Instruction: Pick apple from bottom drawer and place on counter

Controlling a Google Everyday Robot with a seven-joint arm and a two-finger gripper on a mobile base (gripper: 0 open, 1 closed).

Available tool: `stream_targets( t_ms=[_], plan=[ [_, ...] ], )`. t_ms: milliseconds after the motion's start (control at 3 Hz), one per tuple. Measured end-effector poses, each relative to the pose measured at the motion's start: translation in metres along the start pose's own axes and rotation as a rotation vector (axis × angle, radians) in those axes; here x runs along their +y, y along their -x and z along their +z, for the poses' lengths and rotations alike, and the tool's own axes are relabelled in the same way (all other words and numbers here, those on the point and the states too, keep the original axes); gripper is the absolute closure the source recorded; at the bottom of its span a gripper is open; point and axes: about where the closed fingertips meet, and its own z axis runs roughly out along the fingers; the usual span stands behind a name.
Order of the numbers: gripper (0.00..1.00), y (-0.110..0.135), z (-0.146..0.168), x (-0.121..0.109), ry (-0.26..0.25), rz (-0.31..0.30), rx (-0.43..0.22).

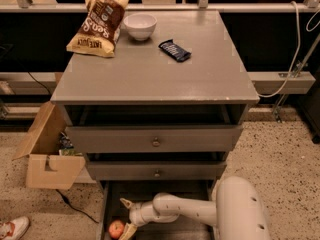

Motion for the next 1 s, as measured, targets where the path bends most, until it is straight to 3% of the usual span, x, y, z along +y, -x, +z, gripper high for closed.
stream_targets(
  t_ms=[333,667,1000],
  plan=[
    [0.00,-0.011,0.021,0.004,0.000,-0.008,0.020],
    [0.16,-0.018,0.031,0.010,0.002,0.006,-0.004],
    [0.47,-0.013,0.032,0.024,0.022,0.004,-0.070]
  ],
)
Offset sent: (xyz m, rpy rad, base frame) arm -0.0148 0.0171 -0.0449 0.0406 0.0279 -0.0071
